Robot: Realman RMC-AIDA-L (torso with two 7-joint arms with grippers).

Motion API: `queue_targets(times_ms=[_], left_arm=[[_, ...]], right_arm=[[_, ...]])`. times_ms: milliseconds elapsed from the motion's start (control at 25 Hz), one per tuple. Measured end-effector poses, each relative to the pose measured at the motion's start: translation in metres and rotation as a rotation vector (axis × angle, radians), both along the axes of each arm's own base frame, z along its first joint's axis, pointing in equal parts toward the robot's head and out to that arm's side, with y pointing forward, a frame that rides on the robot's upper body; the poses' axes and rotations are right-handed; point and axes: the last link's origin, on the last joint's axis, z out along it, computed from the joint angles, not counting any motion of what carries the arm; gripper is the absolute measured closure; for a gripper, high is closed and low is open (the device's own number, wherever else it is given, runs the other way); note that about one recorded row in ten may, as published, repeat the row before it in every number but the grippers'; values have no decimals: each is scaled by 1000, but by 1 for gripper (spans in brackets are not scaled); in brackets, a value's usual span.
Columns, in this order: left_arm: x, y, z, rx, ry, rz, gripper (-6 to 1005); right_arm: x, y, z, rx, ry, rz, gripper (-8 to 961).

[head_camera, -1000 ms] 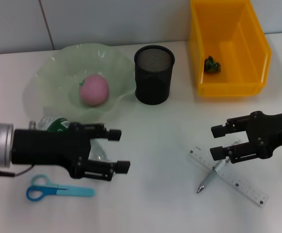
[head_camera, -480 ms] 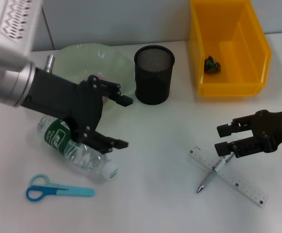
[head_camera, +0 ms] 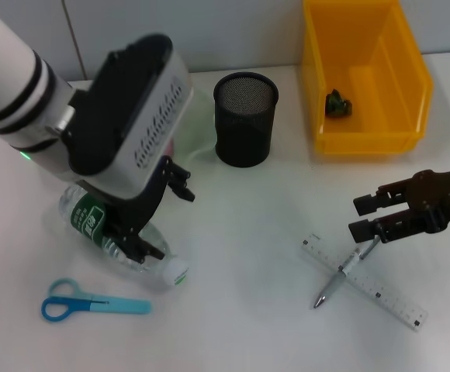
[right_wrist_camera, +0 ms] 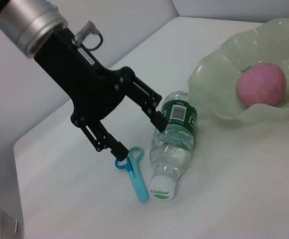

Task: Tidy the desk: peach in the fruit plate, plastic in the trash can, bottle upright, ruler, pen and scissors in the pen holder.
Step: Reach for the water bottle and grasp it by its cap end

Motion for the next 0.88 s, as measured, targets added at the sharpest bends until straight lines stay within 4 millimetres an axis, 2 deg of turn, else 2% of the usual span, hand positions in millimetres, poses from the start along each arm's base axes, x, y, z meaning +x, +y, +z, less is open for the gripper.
queue_targets(times_ms=[480,880], left_arm=[[-9,-10,-4,-50,124,-77,158],[-13,-20,-28,-102,179,-147,158]], right_arm=[[-1,7,10,8,-15,-46,233],[1,5,10,6,-11,-55,232]])
